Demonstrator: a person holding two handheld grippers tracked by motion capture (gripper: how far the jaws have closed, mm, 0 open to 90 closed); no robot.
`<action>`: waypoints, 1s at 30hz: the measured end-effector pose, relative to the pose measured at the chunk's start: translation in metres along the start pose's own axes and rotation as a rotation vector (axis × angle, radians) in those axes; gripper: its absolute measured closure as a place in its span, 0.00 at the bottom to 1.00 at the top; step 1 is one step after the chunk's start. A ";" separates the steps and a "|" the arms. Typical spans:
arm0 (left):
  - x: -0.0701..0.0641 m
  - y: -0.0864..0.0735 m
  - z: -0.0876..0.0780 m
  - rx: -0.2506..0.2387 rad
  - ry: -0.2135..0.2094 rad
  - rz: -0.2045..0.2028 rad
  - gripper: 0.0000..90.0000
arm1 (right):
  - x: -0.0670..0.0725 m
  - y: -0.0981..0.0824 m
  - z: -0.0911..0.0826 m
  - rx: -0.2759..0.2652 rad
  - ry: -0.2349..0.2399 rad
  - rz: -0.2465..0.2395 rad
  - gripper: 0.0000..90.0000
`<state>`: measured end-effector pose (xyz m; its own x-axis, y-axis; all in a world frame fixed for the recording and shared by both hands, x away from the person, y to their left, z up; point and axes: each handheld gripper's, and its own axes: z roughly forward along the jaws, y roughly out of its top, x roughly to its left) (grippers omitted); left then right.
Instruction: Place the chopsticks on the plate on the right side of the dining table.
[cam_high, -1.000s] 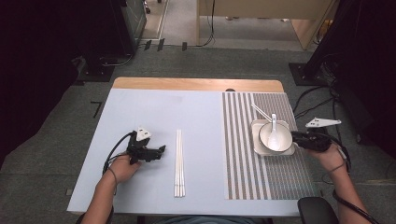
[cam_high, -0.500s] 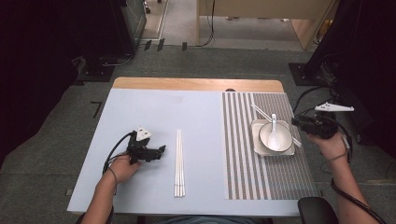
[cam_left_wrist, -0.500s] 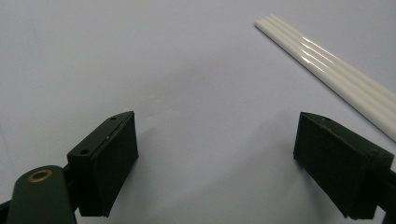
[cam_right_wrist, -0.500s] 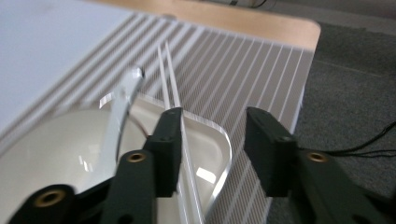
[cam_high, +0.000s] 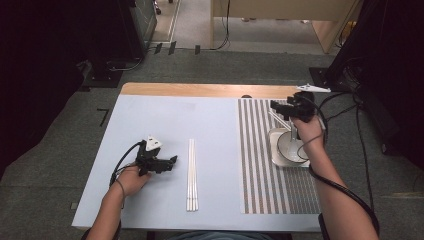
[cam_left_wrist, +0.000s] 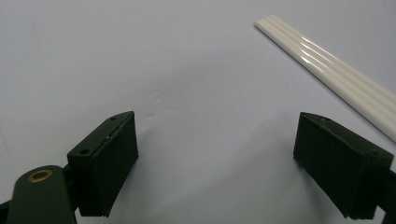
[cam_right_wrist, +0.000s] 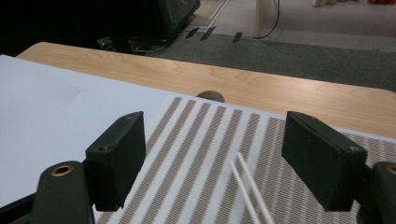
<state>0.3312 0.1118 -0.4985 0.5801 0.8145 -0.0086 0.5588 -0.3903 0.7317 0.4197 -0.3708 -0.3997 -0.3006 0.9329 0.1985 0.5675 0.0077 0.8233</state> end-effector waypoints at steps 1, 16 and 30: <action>0.000 0.000 0.000 0.000 0.000 0.000 0.15 | 0.000 0.000 0.000 0.000 0.000 0.000 0.24; 0.000 0.000 0.000 0.001 0.000 0.000 0.15 | 0.042 0.006 0.071 -0.035 -0.262 -0.003 0.18; 0.000 0.000 0.000 0.000 0.002 0.001 0.15 | 0.053 -0.013 0.110 0.012 -0.293 0.075 0.19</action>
<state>0.3312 0.1116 -0.4986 0.5798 0.8148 -0.0065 0.5582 -0.3914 0.7316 0.4806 -0.2816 -0.4581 -0.0244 0.9951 0.0954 0.5895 -0.0627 0.8053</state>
